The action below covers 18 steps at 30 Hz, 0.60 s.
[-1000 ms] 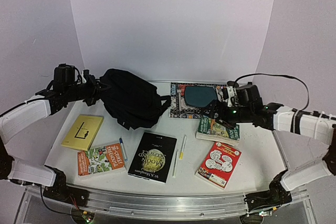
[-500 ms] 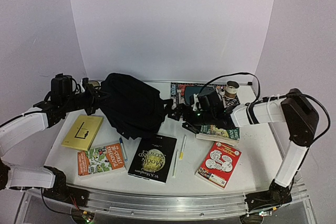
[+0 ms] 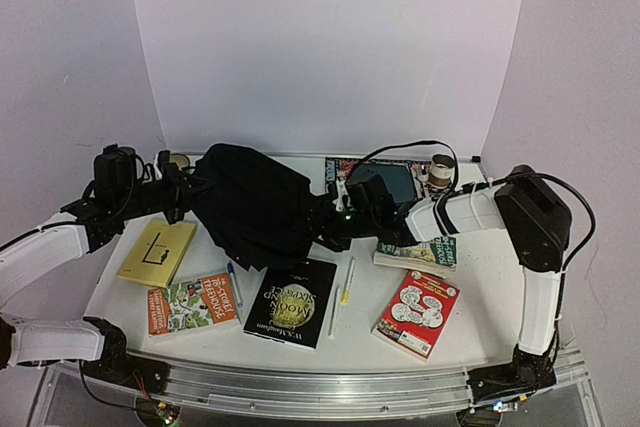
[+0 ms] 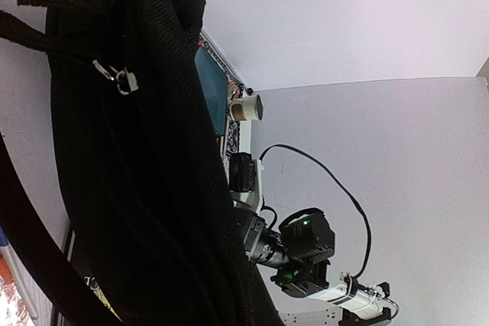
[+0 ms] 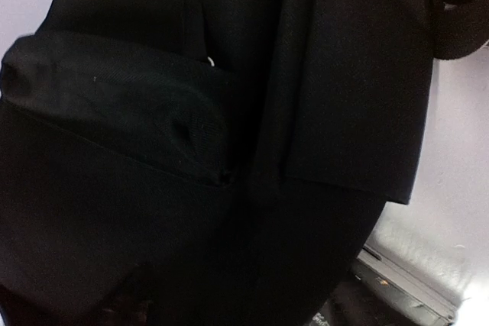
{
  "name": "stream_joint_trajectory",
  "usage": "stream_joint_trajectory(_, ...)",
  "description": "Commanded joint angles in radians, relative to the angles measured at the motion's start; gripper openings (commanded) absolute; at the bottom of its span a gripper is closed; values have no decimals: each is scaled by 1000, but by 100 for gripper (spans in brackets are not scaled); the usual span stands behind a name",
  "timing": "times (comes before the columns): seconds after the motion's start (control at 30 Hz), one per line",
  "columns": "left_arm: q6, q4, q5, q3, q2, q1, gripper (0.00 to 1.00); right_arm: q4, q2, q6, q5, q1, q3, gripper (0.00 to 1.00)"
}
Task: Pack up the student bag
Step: Pass from the left arm to the right
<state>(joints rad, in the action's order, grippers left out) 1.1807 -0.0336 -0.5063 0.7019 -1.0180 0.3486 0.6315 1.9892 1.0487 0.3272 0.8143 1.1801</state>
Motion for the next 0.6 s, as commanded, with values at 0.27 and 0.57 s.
stream_joint_trajectory(0.27, -18, -113, -36, -160, 142, 11, 0, 44, -68, -89, 107, 9, 72, 0)
stream_joint_trajectory(0.57, -127, -18, 13, -242, 164, 11, 29, -139, -252, -262, 161, 8, 106, 0)
